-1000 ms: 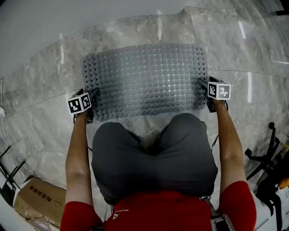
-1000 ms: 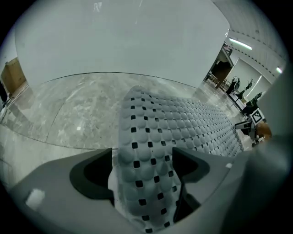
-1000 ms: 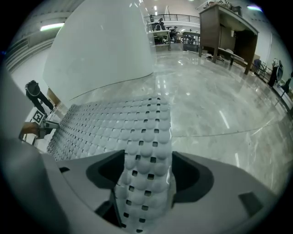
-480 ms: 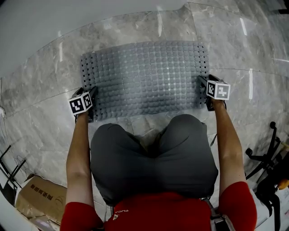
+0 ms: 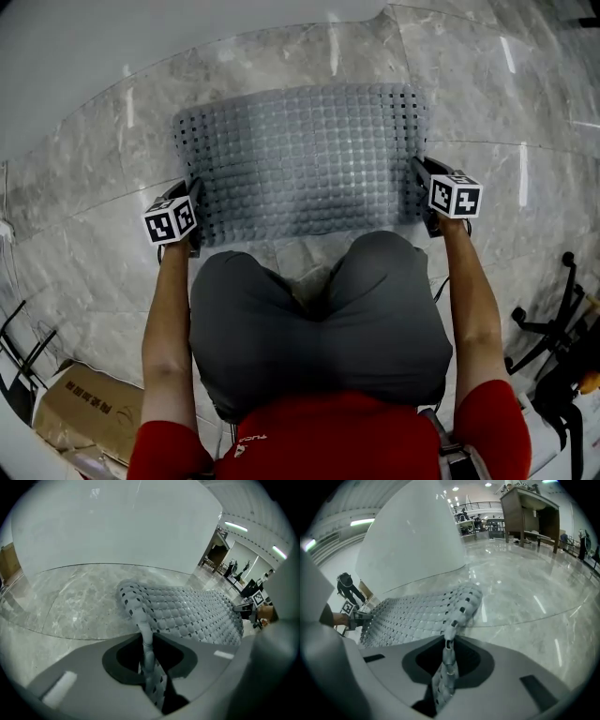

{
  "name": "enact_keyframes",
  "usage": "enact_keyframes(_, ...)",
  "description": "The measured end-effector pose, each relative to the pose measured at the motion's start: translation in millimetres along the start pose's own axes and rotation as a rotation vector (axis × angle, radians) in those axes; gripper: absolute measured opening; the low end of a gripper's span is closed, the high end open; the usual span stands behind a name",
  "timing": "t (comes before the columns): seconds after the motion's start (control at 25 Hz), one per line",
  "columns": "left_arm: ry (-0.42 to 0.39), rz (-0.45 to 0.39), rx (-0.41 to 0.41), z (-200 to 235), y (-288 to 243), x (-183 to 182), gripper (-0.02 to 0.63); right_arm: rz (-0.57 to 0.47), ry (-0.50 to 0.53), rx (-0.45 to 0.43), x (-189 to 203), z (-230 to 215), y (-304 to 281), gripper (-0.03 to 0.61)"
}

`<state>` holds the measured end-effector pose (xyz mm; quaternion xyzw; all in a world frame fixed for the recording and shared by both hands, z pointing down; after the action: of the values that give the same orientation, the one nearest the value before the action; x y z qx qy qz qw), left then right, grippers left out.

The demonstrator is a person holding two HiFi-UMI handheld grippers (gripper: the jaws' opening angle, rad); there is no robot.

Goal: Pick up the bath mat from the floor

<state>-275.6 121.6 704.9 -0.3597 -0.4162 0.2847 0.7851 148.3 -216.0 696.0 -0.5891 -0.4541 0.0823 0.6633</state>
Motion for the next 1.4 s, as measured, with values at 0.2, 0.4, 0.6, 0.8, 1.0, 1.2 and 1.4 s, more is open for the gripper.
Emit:
enact_keyframes(0.2,-0.023,-0.067,0.067,-21,17,-9,0.054,-0.082,-0.022,-0.073,-10,12,33,0.048)
enact_keyframes(0.4,-0.043,-0.119,0.111,-37,35,-17,0.049,-0.14,-0.012,-0.121,-26,26,63,0.047)
enact_keyframes(0.6,-0.051,-0.167,0.15,-52,54,-23,0.049,-0.18,-0.026,-0.154,-36,34,85,0.046)
enact_keyframes(0.8,-0.062,-0.231,0.179,-65,82,-34,0.046,-0.238,-0.049,-0.199,-55,46,112,0.046)
enact_keyframes(1.0,-0.093,-0.32,0.189,-77,112,-57,0.046,-0.314,-0.062,-0.221,-80,52,136,0.046)
enact_keyframes(1.2,-0.17,-0.424,0.176,-94,144,-89,0.044,-0.417,-0.053,-0.225,-113,59,162,0.046)
enact_keyframes(1.4,-0.235,-0.523,0.153,-110,184,-119,0.044,-0.524,-0.031,-0.238,-148,71,201,0.046)
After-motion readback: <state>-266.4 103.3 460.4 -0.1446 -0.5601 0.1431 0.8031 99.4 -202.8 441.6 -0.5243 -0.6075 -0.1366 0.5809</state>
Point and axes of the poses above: the fingertips, and each gripper's own axes: y backward along the fingers, z to its left, x out of its underside, the point moved 4 cm from there along y, backward along the fingers, and after that the axes turned 12 degrees about x, right-handed, at the moved point
